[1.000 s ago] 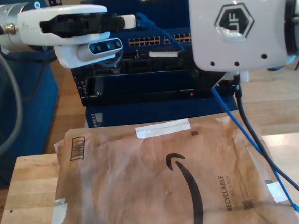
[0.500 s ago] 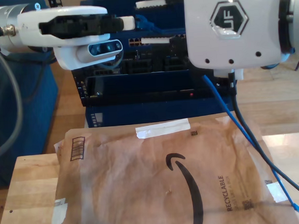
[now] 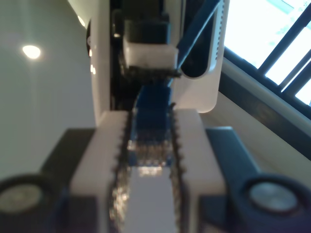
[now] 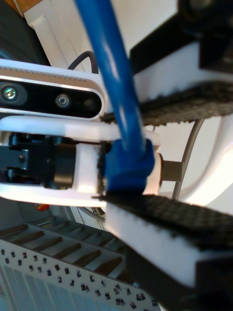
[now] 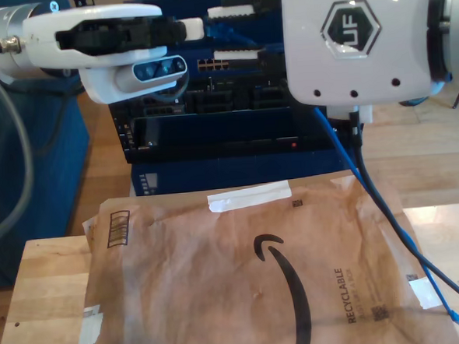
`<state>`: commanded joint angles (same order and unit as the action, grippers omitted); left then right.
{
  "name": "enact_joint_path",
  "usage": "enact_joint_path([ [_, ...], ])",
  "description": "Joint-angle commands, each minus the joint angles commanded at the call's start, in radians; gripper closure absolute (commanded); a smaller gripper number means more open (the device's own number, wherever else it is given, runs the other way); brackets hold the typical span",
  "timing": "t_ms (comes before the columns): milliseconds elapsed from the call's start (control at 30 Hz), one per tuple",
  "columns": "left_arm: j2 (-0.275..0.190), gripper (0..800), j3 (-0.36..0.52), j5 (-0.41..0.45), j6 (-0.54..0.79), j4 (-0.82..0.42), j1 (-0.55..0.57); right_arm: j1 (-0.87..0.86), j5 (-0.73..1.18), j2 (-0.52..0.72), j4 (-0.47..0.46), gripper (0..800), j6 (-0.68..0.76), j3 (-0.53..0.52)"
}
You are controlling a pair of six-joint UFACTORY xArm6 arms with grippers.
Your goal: Grab the cable and plug it in
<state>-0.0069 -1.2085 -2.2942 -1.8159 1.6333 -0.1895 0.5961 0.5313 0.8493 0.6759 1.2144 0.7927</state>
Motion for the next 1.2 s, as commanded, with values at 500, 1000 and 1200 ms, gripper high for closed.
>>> enact_joint_path([
  [500,0.000,417,0.009,-0.014,-0.011,-0.002,0.006,0.000,-0.002,0.000,0.025,796,0.011,0.002],
  [1000,-0.057,0,-0.057,0.195,-0.037,-0.219,-0.046,-0.061,0.060,-0.118,0.012,796,0.112,0.091],
  [1200,-0.061,0,-0.141,0.230,-0.026,-0.362,-0.106,-0.345,0.279,-0.123,0.021,797,0.166,0.152],
])
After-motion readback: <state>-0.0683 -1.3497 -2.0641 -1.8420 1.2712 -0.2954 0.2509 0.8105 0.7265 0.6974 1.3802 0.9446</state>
